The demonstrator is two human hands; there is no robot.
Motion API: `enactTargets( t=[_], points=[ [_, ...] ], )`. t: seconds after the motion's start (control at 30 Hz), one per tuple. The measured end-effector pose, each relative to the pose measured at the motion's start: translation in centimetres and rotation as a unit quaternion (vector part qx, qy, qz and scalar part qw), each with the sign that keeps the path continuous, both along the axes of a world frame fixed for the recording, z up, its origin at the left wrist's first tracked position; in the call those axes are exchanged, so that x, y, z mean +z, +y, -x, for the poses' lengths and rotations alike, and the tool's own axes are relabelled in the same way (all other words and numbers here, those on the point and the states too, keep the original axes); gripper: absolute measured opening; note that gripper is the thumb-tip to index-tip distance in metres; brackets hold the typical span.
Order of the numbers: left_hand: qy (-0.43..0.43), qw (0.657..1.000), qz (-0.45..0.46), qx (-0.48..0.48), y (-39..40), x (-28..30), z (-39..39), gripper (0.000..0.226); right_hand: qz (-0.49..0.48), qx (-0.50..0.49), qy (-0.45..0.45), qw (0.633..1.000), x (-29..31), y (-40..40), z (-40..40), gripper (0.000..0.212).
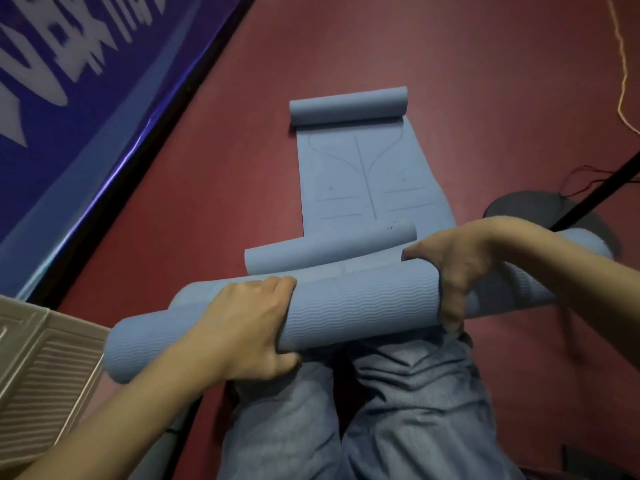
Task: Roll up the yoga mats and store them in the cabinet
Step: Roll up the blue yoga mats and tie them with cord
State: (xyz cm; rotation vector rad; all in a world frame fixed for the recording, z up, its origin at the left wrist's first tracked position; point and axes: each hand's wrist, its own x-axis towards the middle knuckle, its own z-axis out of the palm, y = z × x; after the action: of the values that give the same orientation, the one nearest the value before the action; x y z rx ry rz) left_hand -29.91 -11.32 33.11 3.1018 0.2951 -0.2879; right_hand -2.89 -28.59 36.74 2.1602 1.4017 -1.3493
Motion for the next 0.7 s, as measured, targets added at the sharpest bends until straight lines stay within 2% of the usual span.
enactTargets(
  t=[0.1, 0.23, 0.33, 0.43, 0.53, 0.7],
  points=[
    [0.047, 0.997, -0.061, 0.014, -0.9, -0.8, -0.5, 0.096, -0.03, -0.016, -0.009, 0.999, -0.3, -0.3, 0.3, 0.088],
    [-0.025, 0.997, -0.066, 0.026, -0.8, -2.0, -0.4, 0.081, -0.079, -0.017, -0.08, 0.994, -0.3, -1.7, 0.8, 0.097],
    [-0.022, 0.998, -0.048, 0.038, -0.4, -1.6, -0.9, 0.072, -0.117, -0.014, -0.14, 0.983, 0.2, -2.5, 1.6, 0.091],
    [0.046, 0.997, 0.006, 0.053, 1.1, -0.2, -2.1, 0.066, -0.185, -0.005, -0.173, 0.967, 0.2, -2.9, 2.2, 0.087],
    [0.105, 0.992, 0.045, 0.054, 2.5, 1.4, -3.8, 0.068, -0.202, -0.004, -0.179, 0.963, 0.1, -2.9, 2.4, 0.09],
    [0.18, 0.966, 0.164, 0.084, 3.5, 2.6, -6.1, 0.066, -0.228, 0.073, -0.282, 0.929, -1.1, -3.4, 2.8, 0.085]
  ],
)
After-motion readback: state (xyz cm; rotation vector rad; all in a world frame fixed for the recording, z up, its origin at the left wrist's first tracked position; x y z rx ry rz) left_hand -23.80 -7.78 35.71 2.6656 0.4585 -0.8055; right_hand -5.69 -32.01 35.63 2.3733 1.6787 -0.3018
